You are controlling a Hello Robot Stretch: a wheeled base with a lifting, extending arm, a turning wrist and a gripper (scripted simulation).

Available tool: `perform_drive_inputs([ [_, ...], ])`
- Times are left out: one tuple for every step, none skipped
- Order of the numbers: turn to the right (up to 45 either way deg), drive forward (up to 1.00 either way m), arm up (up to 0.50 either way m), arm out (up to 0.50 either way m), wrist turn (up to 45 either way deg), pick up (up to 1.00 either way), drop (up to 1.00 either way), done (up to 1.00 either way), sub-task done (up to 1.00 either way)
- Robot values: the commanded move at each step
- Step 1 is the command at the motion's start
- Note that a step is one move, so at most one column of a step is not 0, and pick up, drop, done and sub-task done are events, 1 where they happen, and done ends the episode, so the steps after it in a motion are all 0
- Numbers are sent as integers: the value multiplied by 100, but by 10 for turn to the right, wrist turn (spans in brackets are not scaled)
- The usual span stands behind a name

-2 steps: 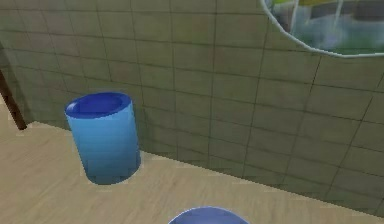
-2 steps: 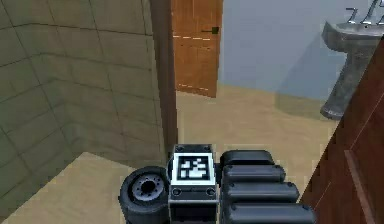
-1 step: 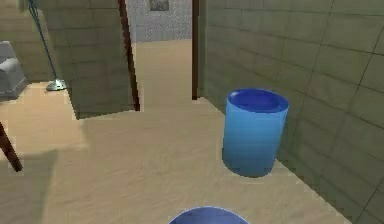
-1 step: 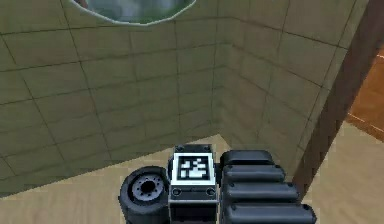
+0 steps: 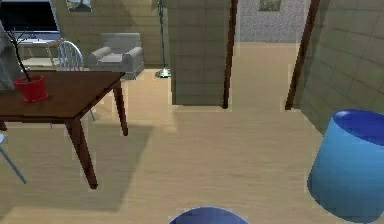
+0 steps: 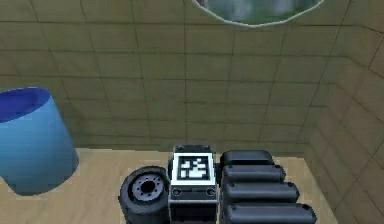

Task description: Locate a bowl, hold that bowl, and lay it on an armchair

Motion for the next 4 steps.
perform_drive_inputs([
  [0,100,0,0,0,0,0,0,0],
  [-30,0,0,0,0,0,0,0,0],
  [0,100,0,0,0,0,0,0,0],
  [0,5,0,0,0,0,0,0,0],
])
